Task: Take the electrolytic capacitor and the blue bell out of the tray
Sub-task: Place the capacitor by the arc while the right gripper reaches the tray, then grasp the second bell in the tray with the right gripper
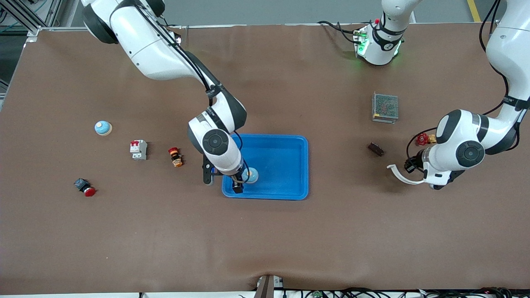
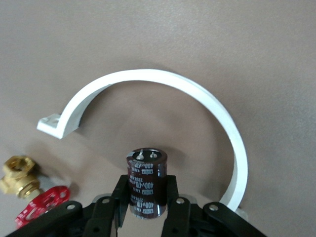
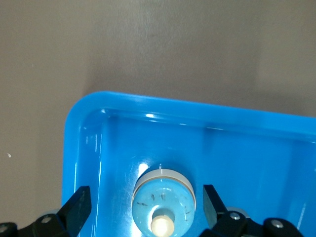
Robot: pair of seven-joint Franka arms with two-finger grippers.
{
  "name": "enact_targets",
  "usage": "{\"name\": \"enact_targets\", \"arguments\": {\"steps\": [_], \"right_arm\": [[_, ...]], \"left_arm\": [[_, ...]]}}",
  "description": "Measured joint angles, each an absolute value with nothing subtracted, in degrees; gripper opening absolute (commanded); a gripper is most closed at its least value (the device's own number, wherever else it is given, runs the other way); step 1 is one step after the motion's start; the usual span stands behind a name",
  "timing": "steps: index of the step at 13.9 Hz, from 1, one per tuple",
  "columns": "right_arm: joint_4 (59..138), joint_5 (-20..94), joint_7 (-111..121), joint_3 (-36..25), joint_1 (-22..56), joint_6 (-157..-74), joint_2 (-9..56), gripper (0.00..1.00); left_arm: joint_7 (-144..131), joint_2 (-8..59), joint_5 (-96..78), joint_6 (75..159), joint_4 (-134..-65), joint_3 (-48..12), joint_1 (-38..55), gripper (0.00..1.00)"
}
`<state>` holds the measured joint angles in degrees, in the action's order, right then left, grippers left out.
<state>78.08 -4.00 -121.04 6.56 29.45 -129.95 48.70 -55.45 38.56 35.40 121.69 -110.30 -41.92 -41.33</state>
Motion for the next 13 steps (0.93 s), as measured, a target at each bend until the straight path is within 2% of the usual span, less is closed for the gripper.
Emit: {"name": "enact_targets", "arguments": {"steps": [1,3,4,6,7,13], "right_arm": [[77.17,-4.02,-121.64,6.01,30.27,-129.95,49.56,1.0],[75.51,-4.1,-122.38,5.55,31.22,-129.97,51.22,1.0],[75.02,-4.12,-122.42,5.48,31.43,-129.99,51.81,1.0],[74.43,-4.16,-122.85,5.45,31.69,-130.0,52.37,1.0],[74.28,-4.2,-123.12,5.45,31.82,-129.99,52.46,1.0],[74.18,-5.0,-123.51,5.44,33.18,-129.9,53.04,1.0]], "left_arm": [[-55.45,38.99,35.78,122.02,-110.3,-41.71,-41.33,0.1],[-55.45,39.55,35.97,122.31,-110.31,-41.63,-41.29,0.29],[-55.45,39.63,35.97,122.35,-110.32,-41.64,-41.2,0.44],[-55.45,39.65,35.97,122.37,-110.31,-41.65,-41.15,0.89],[-55.45,39.65,35.97,122.38,-110.3,-41.64,-41.2,1.0],[-55.49,38.41,35.95,122.15,-109.18,-42.78,-41.43,1.0]]}}
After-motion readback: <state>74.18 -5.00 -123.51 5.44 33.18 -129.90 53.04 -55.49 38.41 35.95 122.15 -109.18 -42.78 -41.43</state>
